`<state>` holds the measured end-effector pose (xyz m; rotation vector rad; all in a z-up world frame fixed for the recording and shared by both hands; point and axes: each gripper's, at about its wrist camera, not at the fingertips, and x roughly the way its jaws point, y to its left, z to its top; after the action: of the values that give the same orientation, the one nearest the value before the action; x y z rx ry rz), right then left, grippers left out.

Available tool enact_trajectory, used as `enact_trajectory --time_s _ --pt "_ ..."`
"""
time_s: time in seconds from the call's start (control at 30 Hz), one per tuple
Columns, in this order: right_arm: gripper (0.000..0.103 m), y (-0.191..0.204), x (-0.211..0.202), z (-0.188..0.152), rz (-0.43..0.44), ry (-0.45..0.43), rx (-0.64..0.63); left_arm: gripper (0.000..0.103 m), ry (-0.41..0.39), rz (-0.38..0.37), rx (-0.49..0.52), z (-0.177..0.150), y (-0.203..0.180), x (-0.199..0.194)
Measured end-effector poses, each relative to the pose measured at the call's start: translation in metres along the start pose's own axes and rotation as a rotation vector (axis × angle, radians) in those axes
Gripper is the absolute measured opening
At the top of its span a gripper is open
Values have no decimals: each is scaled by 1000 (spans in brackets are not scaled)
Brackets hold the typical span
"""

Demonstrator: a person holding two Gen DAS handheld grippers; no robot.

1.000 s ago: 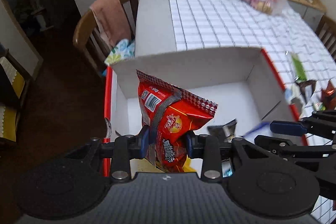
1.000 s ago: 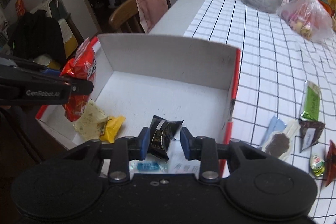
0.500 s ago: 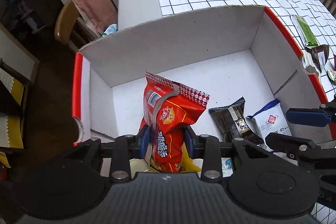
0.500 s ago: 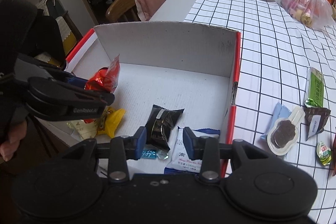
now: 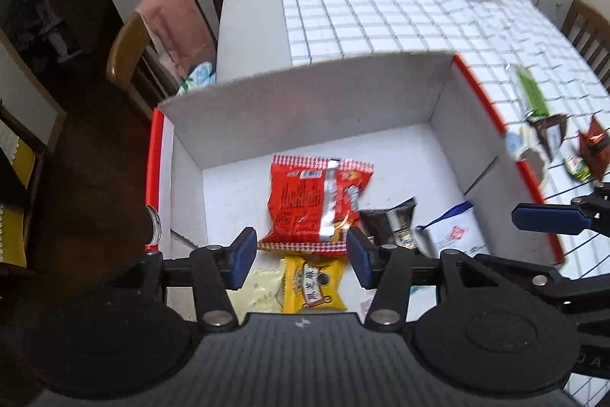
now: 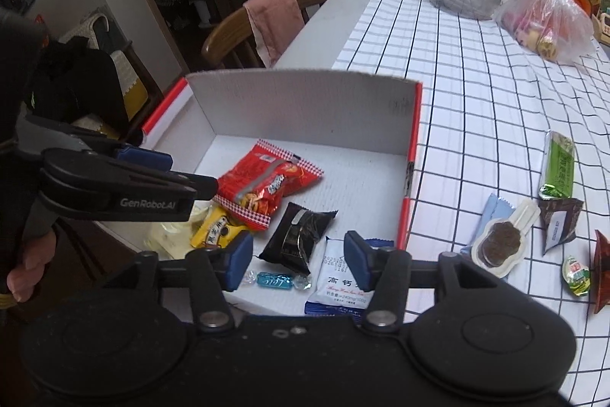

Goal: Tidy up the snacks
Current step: 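Carry the red chip bag and white-blue packet into the box and release both, then move both tools back from the box toward the remaining snacks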

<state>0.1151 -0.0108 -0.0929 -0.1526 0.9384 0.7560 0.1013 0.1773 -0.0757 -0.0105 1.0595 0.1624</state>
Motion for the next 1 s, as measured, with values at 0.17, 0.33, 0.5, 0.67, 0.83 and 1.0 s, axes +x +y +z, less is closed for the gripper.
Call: enact_trajectory --time_s 0.17,0.33,0.5,0.67,0.83,1.0 --pt "63 -6 -25 -1 12 -47 -1 58 -77 -39 -11 -3 -9 -28" --pt "72 -19 -50 -5 14 -90 13 62 -139 -73 -9 -3 -25 -51" --pt "80 -41 -72 -13 0 -120 28 62 -183 -113 4 -2 -47 -66" --pt "85 -70 -91 -22 -21 -141 51 67 -220 -150 10 0 -75 -76" --pt "88 -105 -107 -34 -50 -155 72 72 -258 -193 23 2 -106 -84" --pt "101 -139 -124 -50 -51 -174 66 74 -269 -236 33 6 -141 -82"
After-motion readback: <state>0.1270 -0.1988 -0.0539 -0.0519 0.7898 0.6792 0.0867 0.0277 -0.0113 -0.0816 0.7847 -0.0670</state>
